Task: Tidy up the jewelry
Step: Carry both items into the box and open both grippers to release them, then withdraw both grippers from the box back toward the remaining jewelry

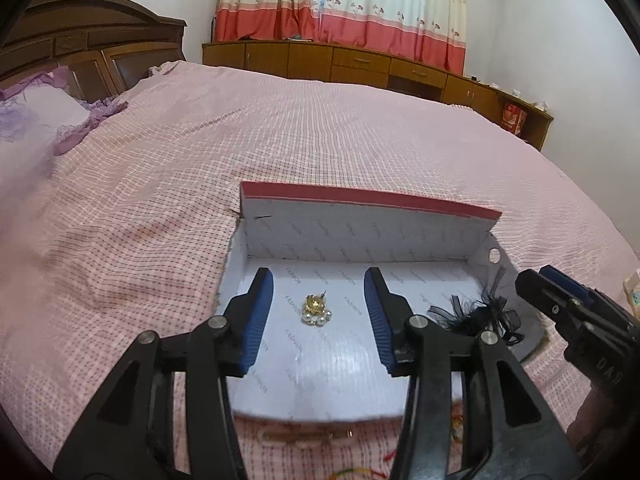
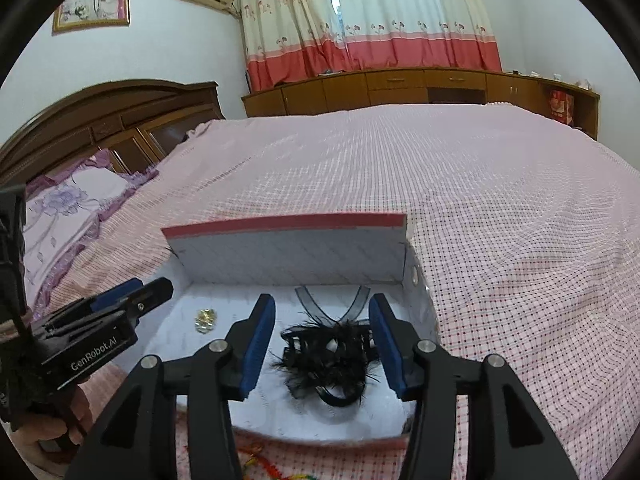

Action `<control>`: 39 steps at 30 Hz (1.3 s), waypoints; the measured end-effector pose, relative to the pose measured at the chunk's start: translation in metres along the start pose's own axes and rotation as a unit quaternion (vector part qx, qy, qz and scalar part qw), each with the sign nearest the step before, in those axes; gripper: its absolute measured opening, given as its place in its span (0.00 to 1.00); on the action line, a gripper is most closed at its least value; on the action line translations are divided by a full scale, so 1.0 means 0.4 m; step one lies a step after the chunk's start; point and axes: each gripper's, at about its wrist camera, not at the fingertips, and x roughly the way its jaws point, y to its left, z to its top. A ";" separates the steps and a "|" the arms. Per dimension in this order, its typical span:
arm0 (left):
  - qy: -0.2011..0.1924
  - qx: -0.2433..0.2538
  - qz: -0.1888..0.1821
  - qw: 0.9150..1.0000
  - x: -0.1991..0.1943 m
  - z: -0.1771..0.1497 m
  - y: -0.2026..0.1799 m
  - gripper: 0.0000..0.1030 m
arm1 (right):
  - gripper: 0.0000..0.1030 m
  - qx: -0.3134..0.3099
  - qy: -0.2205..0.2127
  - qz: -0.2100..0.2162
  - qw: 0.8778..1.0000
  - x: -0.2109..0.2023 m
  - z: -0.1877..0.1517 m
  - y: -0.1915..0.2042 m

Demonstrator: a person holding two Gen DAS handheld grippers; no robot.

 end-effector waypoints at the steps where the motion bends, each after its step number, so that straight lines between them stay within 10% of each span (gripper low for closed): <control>1: -0.001 -0.002 0.000 1.000 -0.012 0.000 0.002 0.38 | 0.52 0.001 -0.001 0.001 1.000 -0.010 0.000 0.002; 13: -0.003 -0.006 -0.004 1.000 -0.156 -0.020 0.001 0.41 | 0.52 0.010 0.014 0.001 1.000 -0.156 -0.012 0.015; 39: 0.123 0.006 -0.008 0.992 -0.216 -0.257 -0.002 0.44 | 0.55 0.008 0.087 -0.009 0.996 -0.261 -0.213 0.003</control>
